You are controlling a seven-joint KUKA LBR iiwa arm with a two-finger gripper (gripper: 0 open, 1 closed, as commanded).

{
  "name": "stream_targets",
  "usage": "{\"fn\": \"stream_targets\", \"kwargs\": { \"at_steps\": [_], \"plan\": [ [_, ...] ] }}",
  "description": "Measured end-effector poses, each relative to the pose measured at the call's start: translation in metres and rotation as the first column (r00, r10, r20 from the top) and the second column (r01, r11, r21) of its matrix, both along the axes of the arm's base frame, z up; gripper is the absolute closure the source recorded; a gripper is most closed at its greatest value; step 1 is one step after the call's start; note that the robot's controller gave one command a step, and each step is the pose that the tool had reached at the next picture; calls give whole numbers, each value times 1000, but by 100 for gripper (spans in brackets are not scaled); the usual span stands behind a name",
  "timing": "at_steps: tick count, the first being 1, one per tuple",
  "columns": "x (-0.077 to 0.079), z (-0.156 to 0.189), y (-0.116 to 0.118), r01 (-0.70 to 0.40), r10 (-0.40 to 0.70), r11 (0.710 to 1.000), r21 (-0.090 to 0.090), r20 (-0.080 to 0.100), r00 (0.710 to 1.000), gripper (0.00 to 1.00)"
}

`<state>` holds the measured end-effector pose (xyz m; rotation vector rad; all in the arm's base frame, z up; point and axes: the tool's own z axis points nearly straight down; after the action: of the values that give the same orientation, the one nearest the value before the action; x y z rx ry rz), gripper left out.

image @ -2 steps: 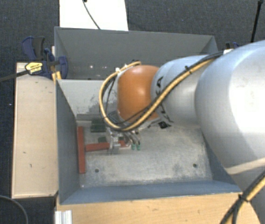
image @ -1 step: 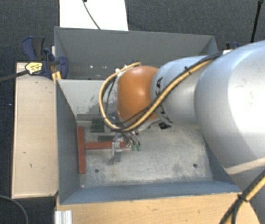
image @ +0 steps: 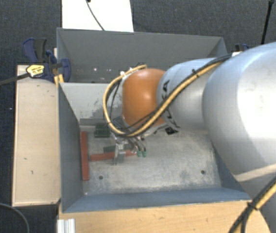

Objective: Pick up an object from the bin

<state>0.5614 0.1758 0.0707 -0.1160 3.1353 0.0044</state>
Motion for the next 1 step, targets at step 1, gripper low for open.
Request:
{"fn": "stream_targets", "kwargs": {
  "at_steps": [1],
  "plan": [
    [-40, 113, 61, -420, 420, 907, -1, 3, 907, 100]
  ]
}}
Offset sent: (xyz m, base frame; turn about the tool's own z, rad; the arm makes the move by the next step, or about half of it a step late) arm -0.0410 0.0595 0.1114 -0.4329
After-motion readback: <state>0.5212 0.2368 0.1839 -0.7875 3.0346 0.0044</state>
